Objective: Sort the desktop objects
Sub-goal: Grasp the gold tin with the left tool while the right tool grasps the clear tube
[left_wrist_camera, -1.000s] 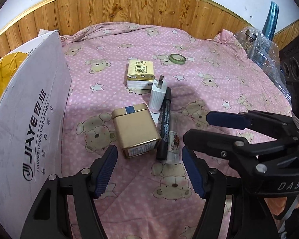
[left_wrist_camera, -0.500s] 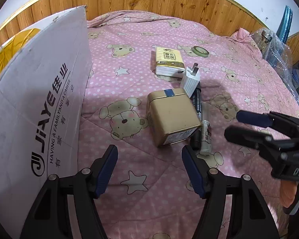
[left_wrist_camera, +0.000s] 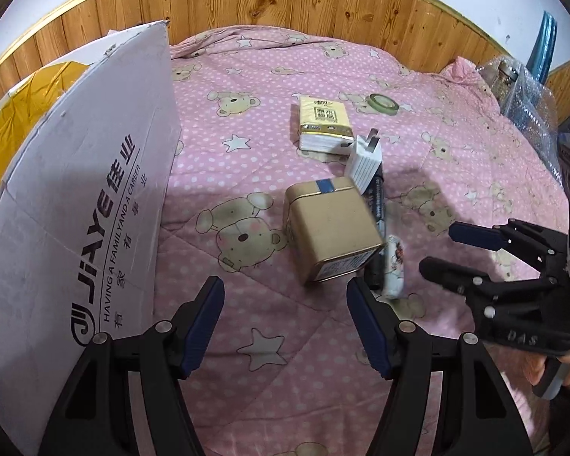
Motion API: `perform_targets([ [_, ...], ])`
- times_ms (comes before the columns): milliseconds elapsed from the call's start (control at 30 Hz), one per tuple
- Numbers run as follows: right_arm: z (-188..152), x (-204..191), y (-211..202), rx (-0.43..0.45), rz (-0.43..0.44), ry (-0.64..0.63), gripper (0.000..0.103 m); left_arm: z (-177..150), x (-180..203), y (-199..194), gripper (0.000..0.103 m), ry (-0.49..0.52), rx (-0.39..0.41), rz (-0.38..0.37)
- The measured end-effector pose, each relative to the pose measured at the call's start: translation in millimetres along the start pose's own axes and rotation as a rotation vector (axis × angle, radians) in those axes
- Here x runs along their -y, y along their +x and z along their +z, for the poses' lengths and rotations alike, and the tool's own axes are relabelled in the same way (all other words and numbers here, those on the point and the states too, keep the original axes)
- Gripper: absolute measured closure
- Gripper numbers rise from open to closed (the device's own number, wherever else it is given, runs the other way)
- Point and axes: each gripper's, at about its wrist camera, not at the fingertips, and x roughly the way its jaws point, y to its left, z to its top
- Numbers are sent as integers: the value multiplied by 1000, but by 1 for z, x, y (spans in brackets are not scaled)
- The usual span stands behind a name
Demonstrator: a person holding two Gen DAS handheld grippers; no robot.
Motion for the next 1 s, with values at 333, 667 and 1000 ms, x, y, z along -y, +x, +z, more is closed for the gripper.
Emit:
perform_targets([
  [333, 3, -36, 19, -9, 124, -61, 39, 18, 18, 20, 35, 18, -17, -1],
  [667, -6, 18, -2, 6, -35, -2, 42, 14, 2, 20, 34, -29, -13, 38],
  [1000, 13, 2, 18, 11, 55, 4, 46, 22, 9, 35, 34, 9, 1, -18],
])
